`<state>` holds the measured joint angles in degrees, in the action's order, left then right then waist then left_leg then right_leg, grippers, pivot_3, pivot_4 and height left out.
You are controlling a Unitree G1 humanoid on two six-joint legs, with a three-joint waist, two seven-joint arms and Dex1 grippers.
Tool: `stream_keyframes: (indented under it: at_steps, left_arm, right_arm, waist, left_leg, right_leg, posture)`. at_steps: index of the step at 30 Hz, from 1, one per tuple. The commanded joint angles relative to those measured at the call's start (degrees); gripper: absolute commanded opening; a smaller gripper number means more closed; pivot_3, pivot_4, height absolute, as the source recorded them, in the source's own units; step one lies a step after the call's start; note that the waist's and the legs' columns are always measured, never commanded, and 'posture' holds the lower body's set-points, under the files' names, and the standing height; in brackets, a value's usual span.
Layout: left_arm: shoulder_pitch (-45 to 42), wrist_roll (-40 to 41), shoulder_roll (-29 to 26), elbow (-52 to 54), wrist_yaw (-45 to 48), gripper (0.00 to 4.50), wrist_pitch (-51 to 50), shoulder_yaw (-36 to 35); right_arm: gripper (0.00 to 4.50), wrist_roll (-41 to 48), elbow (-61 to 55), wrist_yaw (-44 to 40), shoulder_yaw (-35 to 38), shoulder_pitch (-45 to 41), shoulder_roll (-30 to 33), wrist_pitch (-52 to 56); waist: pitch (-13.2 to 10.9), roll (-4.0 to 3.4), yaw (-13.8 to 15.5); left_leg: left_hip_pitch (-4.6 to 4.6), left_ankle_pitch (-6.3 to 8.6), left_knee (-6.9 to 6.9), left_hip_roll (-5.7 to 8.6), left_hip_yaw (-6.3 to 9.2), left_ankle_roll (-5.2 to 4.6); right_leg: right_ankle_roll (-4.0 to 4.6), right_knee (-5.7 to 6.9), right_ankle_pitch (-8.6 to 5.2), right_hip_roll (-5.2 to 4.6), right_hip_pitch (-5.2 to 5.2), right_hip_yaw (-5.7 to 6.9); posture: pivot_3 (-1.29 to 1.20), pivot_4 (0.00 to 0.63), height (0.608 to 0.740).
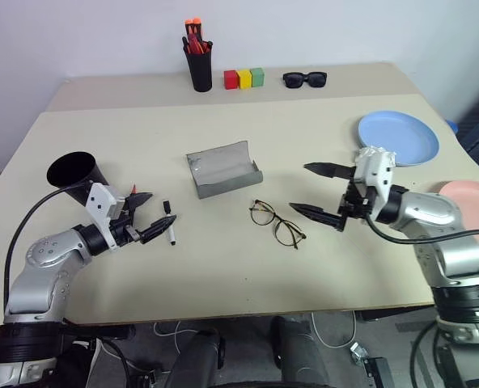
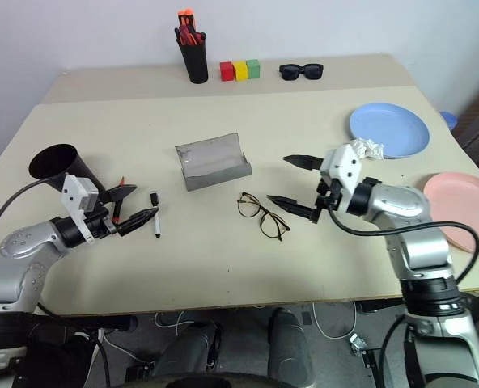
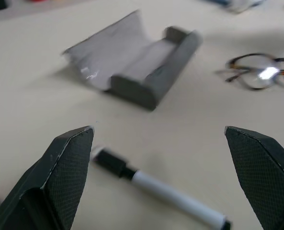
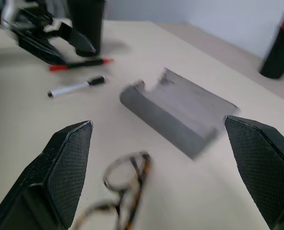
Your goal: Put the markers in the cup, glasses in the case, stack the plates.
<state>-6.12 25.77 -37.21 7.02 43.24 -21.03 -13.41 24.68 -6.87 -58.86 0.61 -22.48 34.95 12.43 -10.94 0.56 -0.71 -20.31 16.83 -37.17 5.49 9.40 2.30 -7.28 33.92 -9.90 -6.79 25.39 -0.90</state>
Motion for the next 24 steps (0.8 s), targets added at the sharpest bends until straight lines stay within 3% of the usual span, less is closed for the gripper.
stream_keyframes:
  at_steps: [1,10,24]
  left_arm:
    - [0.7,-0.8,-1.1,5.5,-6.6,4.50,-5.4,-3.4]
    - [-3.1,-5.8,2.5,10.0,-22.9,4.50,-16.2,-2.0]
    - [-9.7,-8.7,5.0,9.6,-31.2,4.50,-30.1,-0.1]
  right_arm:
    - [4.46,0.0,-1.4,0.3,-0.8,-2.1,-1.2,-0.8]
    - [4.46,-0.8,-0.4,0.7,-2.3,-2.6,-4.2,-3.3]
    - [4.46,-3.5,1.9,2.9,-2.8,-2.1,-8.3,-8.4]
  waist:
    - [0.0,0.00,0.2]
    - [0.0,0.04,0.1]
    - [0.0,0.03,0.0]
  left_leg:
    - [-0.03,0.00,-0.01,0.01,0.01,0.00]
    - [0.00,-0.01,-0.01,0.02,0.03,0.02]
    - [0.01,0.00,0.00,0.08,0.02,0.06]
  right_leg:
    - [0.00,-0.01,0.00,-0.01,0.00,0.00]
    - [0.00,0.01,0.00,0.00,0.00,0.01]
    - [0.01,0.03,0.01,0.04,0.02,0.00]
  posture:
    - [0.00,0.150,0.740]
    - [0.00,0.150,0.740]
    - [0.00,0.150,0.740]
